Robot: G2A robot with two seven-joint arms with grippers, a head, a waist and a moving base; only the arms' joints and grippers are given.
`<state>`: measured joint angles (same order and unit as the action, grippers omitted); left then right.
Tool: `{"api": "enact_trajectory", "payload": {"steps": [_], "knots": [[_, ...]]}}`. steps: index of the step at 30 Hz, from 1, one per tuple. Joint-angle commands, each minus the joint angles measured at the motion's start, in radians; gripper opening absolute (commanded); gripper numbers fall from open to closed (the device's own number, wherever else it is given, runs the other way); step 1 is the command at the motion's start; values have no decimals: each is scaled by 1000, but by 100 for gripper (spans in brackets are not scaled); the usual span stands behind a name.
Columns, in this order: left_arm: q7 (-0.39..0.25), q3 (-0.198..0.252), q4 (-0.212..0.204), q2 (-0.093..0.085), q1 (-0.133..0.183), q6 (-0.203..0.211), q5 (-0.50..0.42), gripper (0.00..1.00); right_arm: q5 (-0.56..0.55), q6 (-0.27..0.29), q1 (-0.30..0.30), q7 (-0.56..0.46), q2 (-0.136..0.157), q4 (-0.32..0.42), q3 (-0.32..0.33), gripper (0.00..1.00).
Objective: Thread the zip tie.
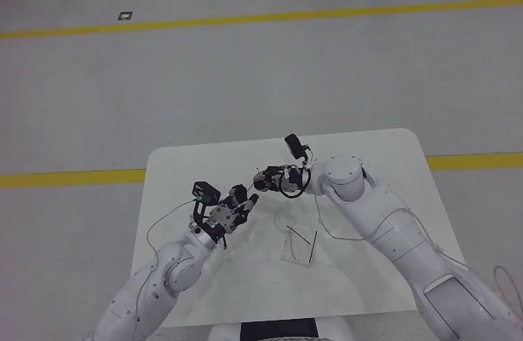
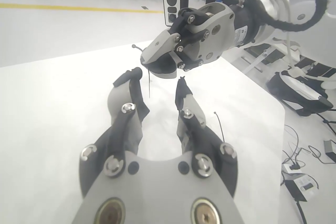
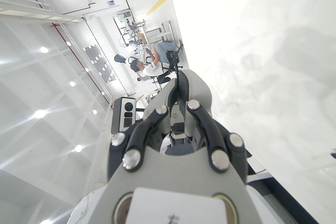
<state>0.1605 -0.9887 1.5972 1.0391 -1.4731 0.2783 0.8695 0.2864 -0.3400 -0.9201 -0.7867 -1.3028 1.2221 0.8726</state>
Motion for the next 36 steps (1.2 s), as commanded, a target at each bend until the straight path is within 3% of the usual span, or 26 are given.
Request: {"api": "enact_trajectory", "payload": {"steps": [1, 5, 7, 19, 31, 36], "knots": [[1, -1, -2, 1, 1, 0, 0, 20, 0, 0, 0, 0, 0, 0, 0, 0], [-2, -4, -9, 3, 3, -1, 0, 7, 0, 0, 0, 0, 0, 0, 0, 0], [-4, -4, -12, 4, 4, -1, -2, 6, 0, 0, 0, 0, 0, 0, 0, 0], [-13, -8, -17, 9, 5, 7, -5, 18, 0, 0, 0, 0, 0, 0, 0, 0], [-22, -7, -27, 15, 14, 14, -6, 10, 0, 0, 0, 0, 0, 0, 0, 0], [-21, -8, -28, 17, 18, 16, -6, 11, 0, 0, 0, 0, 0, 0, 0, 0]]}}
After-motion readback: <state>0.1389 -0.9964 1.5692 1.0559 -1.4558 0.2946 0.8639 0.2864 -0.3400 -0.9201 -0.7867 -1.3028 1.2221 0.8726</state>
